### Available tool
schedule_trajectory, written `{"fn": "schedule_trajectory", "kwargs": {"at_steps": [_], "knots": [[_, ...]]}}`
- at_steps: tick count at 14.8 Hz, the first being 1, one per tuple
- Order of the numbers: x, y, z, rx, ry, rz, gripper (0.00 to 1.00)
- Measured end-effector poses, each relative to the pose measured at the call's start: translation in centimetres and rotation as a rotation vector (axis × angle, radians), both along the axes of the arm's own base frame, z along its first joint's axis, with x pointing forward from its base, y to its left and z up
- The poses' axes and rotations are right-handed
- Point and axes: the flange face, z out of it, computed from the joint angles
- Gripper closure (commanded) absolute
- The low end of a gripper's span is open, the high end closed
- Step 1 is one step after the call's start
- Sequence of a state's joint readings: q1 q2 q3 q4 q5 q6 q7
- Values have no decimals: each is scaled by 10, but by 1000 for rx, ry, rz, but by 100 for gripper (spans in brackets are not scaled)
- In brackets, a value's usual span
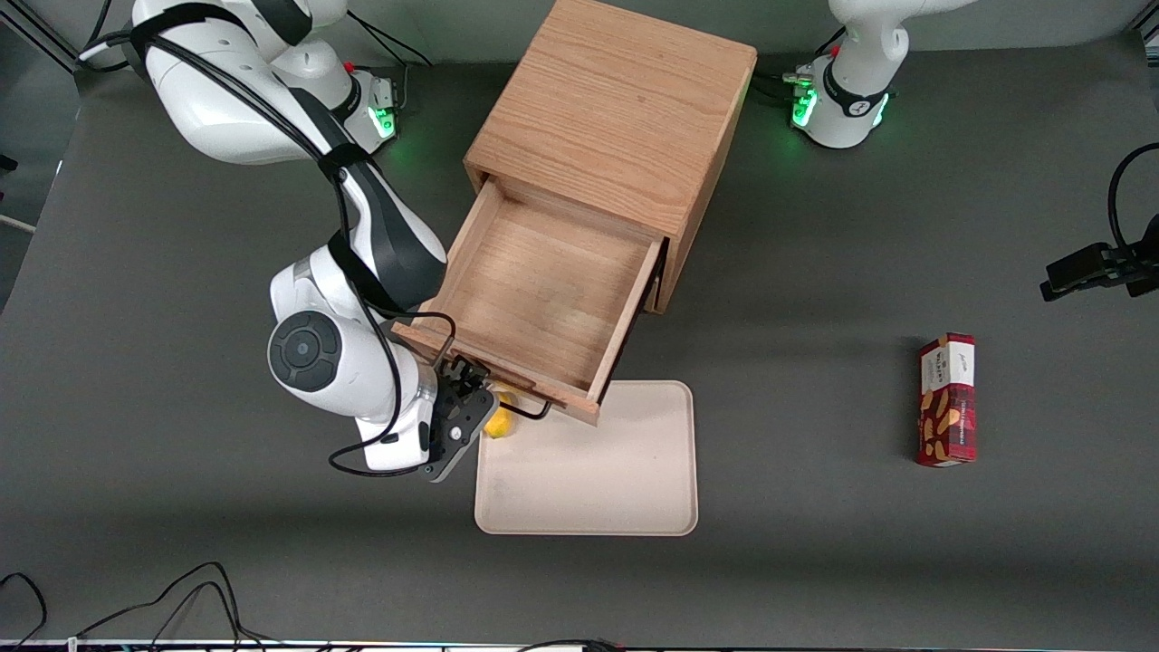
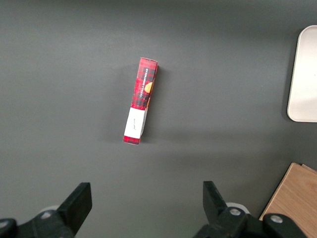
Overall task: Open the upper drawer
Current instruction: 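Keep pulling the drawer handle further out toward the tray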
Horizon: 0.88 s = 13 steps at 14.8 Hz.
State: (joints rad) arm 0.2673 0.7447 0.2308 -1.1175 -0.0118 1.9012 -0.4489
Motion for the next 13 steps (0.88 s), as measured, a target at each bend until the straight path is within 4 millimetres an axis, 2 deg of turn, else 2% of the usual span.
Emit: {"fn": "schedule_trajectory", "kwargs": {"at_steps": [13], "knots": [[7, 2, -1, 18, -18, -5, 0]]}}
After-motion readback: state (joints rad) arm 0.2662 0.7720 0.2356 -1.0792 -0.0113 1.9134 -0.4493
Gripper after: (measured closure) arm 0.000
